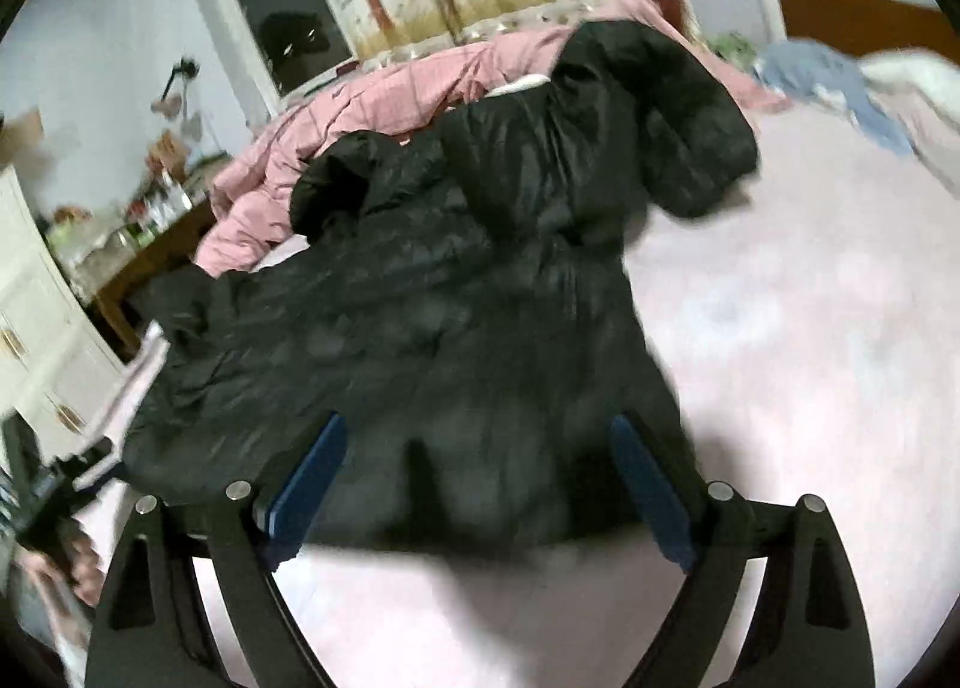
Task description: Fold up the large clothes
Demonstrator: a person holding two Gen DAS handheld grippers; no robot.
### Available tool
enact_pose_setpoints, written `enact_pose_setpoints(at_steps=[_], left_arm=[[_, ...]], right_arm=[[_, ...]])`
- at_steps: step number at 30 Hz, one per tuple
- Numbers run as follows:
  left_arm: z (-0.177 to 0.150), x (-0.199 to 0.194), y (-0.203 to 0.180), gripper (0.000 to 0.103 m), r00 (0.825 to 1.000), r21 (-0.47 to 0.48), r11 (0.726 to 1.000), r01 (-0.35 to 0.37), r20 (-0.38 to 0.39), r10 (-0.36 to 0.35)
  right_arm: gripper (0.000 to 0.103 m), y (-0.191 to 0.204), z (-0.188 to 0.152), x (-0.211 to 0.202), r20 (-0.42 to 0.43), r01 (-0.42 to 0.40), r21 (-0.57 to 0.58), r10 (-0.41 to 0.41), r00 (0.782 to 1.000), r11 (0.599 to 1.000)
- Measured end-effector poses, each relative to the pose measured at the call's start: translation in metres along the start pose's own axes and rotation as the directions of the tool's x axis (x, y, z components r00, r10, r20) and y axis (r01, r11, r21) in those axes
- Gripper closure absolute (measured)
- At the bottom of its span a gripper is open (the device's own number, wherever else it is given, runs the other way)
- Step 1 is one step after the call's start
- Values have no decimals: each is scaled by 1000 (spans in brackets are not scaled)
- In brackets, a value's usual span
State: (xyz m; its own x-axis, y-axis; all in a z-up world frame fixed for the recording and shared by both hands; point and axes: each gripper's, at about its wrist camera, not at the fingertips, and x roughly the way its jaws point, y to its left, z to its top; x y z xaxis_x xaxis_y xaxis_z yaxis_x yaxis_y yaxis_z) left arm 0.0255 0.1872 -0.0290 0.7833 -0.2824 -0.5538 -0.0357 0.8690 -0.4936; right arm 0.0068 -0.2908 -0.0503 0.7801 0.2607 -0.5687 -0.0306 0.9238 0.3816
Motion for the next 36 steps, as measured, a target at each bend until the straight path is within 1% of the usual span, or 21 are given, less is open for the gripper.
enact_pose_setpoints(at_steps=[3,4,6,9,10,12,13,14,15,16,17,18,20,23,25,27,30,31,32,34,36], left_arm=[[-20,11,18,2,992,-151,986,68,-93,-83],[-24,13,23,2,992,-188,980,72,-90,-91],[-24,10,19,0,997,-194,979,62,-35,-70],[-13,21,30,0,999,-307,950,52,22,-48],[-8,25,34,0,999,-333,942,40,42,-28],[3,37,36,0,998,-332,943,-8,63,31],[11,47,34,1,996,-312,948,-62,44,79],[15,55,30,2,993,-284,953,-104,30,118],[19,61,25,7,988,-254,957,-144,26,155],[20,63,22,46,979,-219,957,-190,31,202],[19,62,25,81,981,-211,960,-186,20,194],[16,62,28,85,991,-239,963,-128,4,133],[7,45,30,91,996,-259,963,-76,35,88],[-11,5,13,91,990,-129,986,-106,82,117],[-26,-21,10,90,990,-106,990,-97,93,107],[-46,-41,8,87,987,-74,990,-119,101,127],[-73,-50,9,75,977,-22,980,-197,77,198],[-79,-49,9,63,966,0,969,-247,77,246],[-83,-53,8,57,950,9,954,-301,87,299],[-83,-68,-4,57,926,54,931,-360,138,351],[-82,-91,-25,53,891,129,898,-421,247,382]], right_arm=[[10,-9,-32,-2,-24,-45,86,47,999,995],[10,-14,-39,6,-42,-52,133,58,997,990],[10,-27,-42,19,-84,-21,237,42,996,971],[6,-30,-37,15,-1,-50,301,52,999,952],[1,-32,-32,21,31,-62,316,55,998,947],[2,-35,-25,42,3,0,329,-1,1000,944],[6,-34,-20,52,-8,29,317,-28,1000,948],[27,-30,-13,59,-15,58,287,-56,998,956],[43,-30,-7,63,-21,49,284,-45,999,957],[66,-33,-3,66,-19,-12,305,19,1000,952],[80,-38,-4,64,-9,-37,325,42,999,945],[86,-41,-7,60,4,-42,335,43,999,941],[90,-43,-11,42,25,-35,306,28,999,952],[91,-30,-31,-6,75,-15,236,-2,997,972],[91,-20,-45,-34,85,30,190,-47,995,981],[91,-14,-66,-66,94,62,187,-81,992,980],[86,-18,-90,-81,59,109,213,-124,990,971],[78,-21,-95,-79,45,129,217,-142,989,968],[65,-23,-98,-78,47,149,210,-163,986,966],[50,-26,-96,-82,61,187,212,-204,977,959],[46,-27,-87,-96,116,177,209,-205,972,962]])
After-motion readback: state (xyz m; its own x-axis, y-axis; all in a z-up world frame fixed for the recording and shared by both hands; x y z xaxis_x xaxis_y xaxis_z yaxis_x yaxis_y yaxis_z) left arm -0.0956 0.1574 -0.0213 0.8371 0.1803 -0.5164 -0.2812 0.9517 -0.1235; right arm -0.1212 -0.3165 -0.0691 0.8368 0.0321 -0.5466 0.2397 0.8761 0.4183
